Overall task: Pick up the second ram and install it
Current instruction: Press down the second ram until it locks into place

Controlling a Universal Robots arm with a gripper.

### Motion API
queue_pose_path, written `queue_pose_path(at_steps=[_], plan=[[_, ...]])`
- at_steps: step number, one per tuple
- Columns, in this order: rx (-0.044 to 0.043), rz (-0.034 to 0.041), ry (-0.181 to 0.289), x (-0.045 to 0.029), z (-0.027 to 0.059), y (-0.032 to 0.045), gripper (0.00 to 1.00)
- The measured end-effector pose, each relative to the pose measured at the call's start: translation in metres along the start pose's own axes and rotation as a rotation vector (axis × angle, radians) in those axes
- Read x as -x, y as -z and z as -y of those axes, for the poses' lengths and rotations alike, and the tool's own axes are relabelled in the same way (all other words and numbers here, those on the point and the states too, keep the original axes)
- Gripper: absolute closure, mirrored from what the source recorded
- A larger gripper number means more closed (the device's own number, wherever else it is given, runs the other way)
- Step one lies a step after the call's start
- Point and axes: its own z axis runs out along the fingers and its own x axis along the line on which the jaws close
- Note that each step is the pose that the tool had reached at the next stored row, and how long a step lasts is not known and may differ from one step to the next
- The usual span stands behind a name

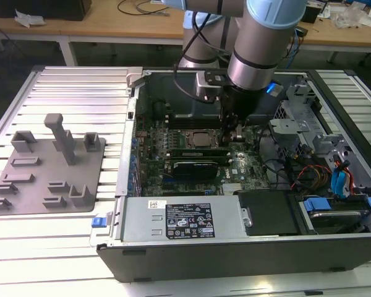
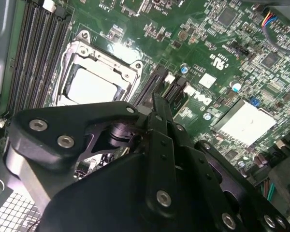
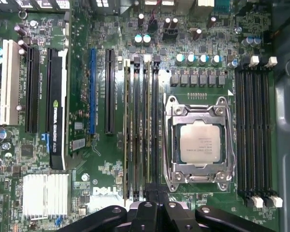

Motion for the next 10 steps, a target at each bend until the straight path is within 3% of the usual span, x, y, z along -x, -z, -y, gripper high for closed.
queue_pose_path(at_steps=[5, 10], plan=[[-0.0007, 0.0, 0.0, -0.0001, -0.0156, -0.001, 0.92], [-0.001, 0.0001, 0.0, -0.0001, -0.0237, -0.0016, 0.92]])
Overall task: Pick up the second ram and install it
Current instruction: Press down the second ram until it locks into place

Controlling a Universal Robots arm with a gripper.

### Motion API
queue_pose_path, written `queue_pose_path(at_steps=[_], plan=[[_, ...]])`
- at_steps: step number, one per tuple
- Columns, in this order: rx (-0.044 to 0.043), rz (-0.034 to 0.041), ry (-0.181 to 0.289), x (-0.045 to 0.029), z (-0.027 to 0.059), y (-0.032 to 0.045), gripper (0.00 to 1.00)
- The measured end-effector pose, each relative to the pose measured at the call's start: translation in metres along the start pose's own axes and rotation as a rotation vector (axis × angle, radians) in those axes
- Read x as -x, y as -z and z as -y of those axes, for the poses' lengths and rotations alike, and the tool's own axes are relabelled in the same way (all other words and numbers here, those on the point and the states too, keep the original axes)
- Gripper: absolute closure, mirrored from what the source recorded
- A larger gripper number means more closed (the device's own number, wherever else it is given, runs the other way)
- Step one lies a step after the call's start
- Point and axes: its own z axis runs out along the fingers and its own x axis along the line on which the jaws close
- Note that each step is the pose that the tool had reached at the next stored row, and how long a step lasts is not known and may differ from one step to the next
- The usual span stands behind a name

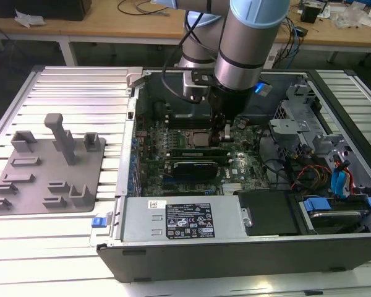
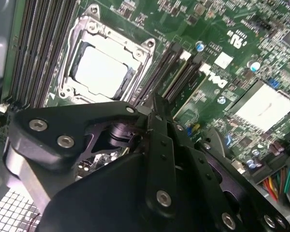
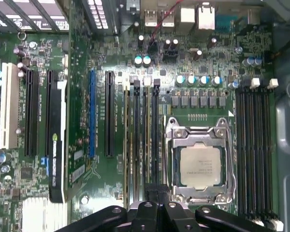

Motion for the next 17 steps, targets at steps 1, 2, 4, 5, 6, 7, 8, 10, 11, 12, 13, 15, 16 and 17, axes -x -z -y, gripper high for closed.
queue_pose_path(at_steps=[1, 2, 4, 5, 6, 7, 8, 10, 11, 12, 13, 15, 16, 17], plan=[[-0.0001, 0.0, 0.0, 0.0, -0.0016, -0.0001, 0.92], [-0.0003, 0.0, 0.0, 0.0, -0.0067, -0.0004, 0.92], [-0.0006, -0.0001, 0.0, 0.0, -0.0163, -0.001, 0.92], [-0.0006, 0.0, 0.0, 0.0, -0.0192, -0.0012, 0.92], [-0.0006, 0.0001, 0.0, 0.0, -0.0229, -0.0015, 0.92], [-0.0007, 0.0, 0.0, -0.0001, -0.0267, -0.0017, 0.92], [-0.0008, 0.0001, 0.0, -0.0001, -0.0296, -0.0019, 0.92], [-0.0009, 0.0001, 0.0, -0.0001, -0.0345, -0.0022, 0.92], [-0.0009, 0.0, 0.0, -0.0001, -0.0364, -0.0023, 0.92], [-0.0009, 0.0, 0.0, -0.0001, -0.0378, -0.0024, 0.92], [-0.0009, 0.0, 0.0, -0.0001, -0.0404, -0.0026, 0.92], [-0.001, 0.0, 0.0, -0.0001, -0.0478, -0.0033, 0.92], [-0.0009, -0.0001, 0.0, -0.0003, -0.049, -0.0058, 0.92], [-0.0009, 0.0, 0.0, -0.0003, -0.0499, -0.007, 0.92]])
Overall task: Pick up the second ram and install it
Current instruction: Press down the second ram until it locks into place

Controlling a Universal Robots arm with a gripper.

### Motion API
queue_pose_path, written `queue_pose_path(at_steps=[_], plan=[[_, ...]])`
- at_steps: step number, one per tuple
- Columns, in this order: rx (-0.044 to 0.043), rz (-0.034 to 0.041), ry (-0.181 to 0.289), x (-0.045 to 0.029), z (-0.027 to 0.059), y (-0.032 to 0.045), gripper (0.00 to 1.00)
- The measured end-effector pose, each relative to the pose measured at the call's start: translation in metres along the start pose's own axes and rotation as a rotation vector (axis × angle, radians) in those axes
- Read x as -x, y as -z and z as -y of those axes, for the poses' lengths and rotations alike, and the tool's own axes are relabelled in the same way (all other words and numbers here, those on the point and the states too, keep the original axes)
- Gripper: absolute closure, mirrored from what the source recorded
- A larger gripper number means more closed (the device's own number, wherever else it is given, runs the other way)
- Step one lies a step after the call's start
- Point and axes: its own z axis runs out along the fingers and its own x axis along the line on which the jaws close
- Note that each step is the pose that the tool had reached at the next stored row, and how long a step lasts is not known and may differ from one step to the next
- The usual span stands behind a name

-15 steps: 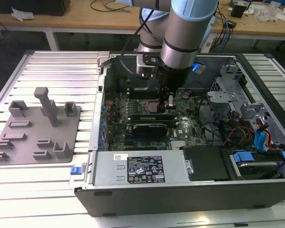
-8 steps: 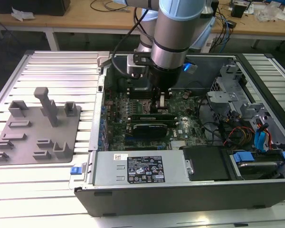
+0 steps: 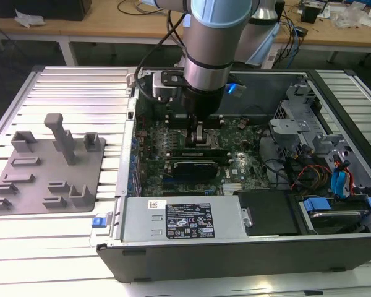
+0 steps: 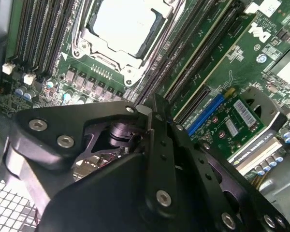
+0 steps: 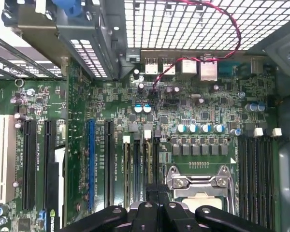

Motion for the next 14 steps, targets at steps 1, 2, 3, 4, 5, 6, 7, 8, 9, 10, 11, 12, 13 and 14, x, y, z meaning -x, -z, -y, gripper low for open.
queue_pose_path(at_steps=[1, 2, 3, 4, 5, 6, 7, 8, 9, 10, 11, 12, 13, 14], plan=[[0.0, 0.0, 0.0, -0.0001, -0.0015, -0.0018, 0.92], [0.0, 0.0, 0.0, -0.0002, -0.0029, -0.0035, 0.92], [-0.0001, 0.0001, 0.0, -0.0005, -0.0031, -0.004, 0.92], [-0.0001, 0.0001, 0.0, -0.0008, -0.0032, -0.0042, 0.92], [0.0001, -0.0001, 0.0, -0.0009, -0.0032, -0.005, 0.92], [0.0002, -0.0004, 0.0, -0.001, -0.0034, -0.006, 0.92], [0.0001, 0.0, 0.0, -0.001, -0.0034, -0.0061, 0.92], [0.0, 0.0, 0.0, -0.001, -0.0034, -0.0063, 0.92], [0.0001, 0.0002, 0.0, -0.001, -0.0034, -0.007, 0.92], [0.0001, -0.0002, 0.0, -0.0011, -0.0034, -0.008, 0.92], [0.0001, -0.0003, 0.0, -0.0011, -0.0034, -0.0081, 0.92], [0.0001, 0.0, 0.0, -0.0011, -0.0033, -0.0084, 0.92], [0.0002, -0.0004, 0.0, -0.0012, -0.0033, -0.0096, 0.92], [0.0002, -0.0004, 0.0, -0.0012, -0.0033, -0.0097, 0.92]])
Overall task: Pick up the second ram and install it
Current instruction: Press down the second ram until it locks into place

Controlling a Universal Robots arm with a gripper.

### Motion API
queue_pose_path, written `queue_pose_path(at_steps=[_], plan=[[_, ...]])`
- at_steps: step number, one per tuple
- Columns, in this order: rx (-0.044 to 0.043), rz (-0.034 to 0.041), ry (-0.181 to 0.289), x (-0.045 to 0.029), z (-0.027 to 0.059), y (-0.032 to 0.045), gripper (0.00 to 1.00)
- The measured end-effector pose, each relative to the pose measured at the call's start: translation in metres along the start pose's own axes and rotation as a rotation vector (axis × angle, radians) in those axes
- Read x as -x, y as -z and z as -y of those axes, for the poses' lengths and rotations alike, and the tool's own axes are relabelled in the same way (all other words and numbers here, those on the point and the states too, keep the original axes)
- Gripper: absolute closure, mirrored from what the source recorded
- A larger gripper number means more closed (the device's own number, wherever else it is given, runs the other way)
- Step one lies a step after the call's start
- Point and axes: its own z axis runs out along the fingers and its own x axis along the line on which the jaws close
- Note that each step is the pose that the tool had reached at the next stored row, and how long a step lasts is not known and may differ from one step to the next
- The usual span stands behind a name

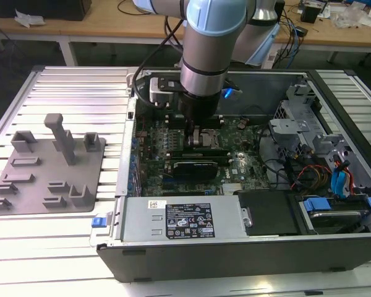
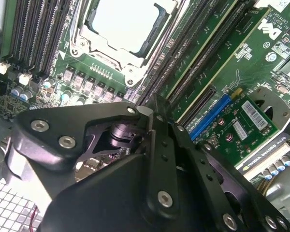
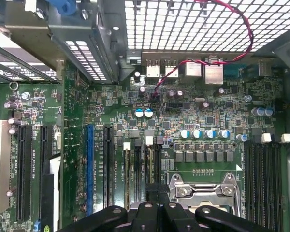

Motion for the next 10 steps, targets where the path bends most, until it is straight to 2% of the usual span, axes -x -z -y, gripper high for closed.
queue_pose_path(at_steps=[8, 9, 10], plan=[[-0.0002, 0.0003, 0.0, 0.0, 0.0001, -0.0017, 0.92], [-0.0014, 0.0022, 0.0, 0.0004, 0.0001, 0.0008, 0.92], [-0.0004, 0.0007, 0.0, 0.0003, -0.0001, 0.0032, 0.92]])
